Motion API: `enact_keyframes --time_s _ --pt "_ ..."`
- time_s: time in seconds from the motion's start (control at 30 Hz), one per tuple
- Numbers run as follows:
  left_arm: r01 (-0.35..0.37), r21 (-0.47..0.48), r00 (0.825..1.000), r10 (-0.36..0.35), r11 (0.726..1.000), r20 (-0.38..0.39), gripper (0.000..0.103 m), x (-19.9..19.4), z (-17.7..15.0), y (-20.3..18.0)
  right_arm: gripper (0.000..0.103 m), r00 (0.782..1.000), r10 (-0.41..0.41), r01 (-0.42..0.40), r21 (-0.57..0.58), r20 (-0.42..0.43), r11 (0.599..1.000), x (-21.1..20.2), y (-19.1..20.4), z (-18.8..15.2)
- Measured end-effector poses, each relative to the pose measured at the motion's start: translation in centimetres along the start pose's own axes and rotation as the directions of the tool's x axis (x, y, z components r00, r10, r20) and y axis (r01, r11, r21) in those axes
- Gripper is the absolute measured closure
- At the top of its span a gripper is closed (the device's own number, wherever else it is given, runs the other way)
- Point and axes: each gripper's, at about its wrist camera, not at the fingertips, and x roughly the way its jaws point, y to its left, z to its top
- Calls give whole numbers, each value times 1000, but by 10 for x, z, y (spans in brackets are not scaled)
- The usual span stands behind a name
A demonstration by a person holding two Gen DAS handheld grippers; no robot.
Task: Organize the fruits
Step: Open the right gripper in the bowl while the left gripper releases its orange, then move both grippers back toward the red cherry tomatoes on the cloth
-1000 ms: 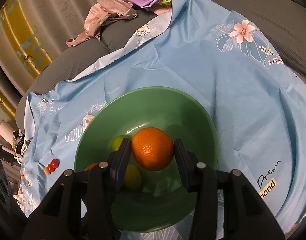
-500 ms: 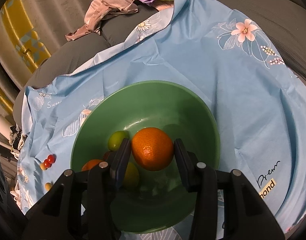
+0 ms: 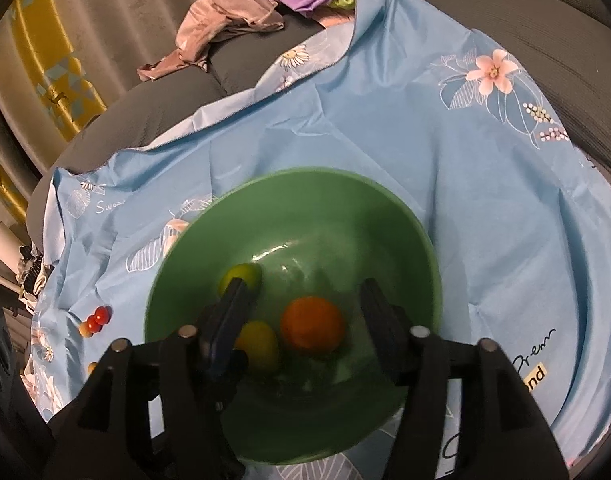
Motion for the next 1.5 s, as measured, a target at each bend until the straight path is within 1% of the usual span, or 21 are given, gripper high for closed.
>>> enact_keyframes --time_s 0.23,0.3,0.37,0.5,0.57,0.67,0.7,0.8,0.87,0.97,1.03,1.13,1.17,1.23,1.27,1.37,1.5 --pt "25 -36 999 -24 999 38 61 -24 6 11 43 1000 6 -6 1 18 1000 -5 1 1" --pt "5 -23 999 -4 1000 43 61 -34 8 15 43 1000 12 -12 -2 24 1000 -6 2 1" --pt "-14 -31 998 16 999 55 61 -43 8 22 43 999 25 -24 -9 29 1000 -8 4 0" --pt "-43 -105 995 53 994 87 61 -65 5 48 42 998 52 -51 -34 32 998 -10 13 -1" --pt "-61 -133 993 74 989 97 61 -74 3 62 42 994 104 -103 -41 22 994 -10 18 -2" --pt "-102 -222 985 130 970 114 61 -88 -1 90 42 990 142 -141 -62 16 988 -11 29 -4" --pt "-124 -257 980 159 959 121 61 -94 -2 102 42 989 147 -145 -75 15 987 -11 34 -6" --pt "-200 -301 963 243 932 113 61 -106 -10 122 42 985 170 -169 -112 2 979 -9 51 -10" --pt "-224 -338 952 279 914 123 61 -115 -21 136 42 980 196 -198 -145 -26 970 -4 67 -14" --pt "-285 -382 936 342 879 88 60 -119 -37 157 42 975 219 -224 -203 -49 953 -1 92 -22" --pt "-335 -409 919 390 849 56 60 -117 -47 172 42 971 232 -240 -240 -62 941 0 105 -28" --pt "-362 -429 913 408 828 17 60 -115 -53 190 42 965 253 -262 -277 -69 924 4 126 -36" --pt "-363 -452 911 412 814 10 60 -115 -55 197 42 961 265 -276 -283 -76 919 6 132 -39" --pt "-362 -494 906 423 791 13 60 -117 -57 206 43 957 274 -291 -302 -96 908 10 144 -46" --pt "-361 -503 905 425 785 14 61 -118 -57 209 43 958 268 -288 -316 -105 904 13 150 -50" --pt "-361 -501 906 422 786 9 60 -118 -60 212 43 967 227 -255 -366 -118 895 19 163 -60" --pt "-355 -508 912 411 785 -3 60 -116 -61 216 43 969 205 -243 -394 -137 886 26 168 -67"
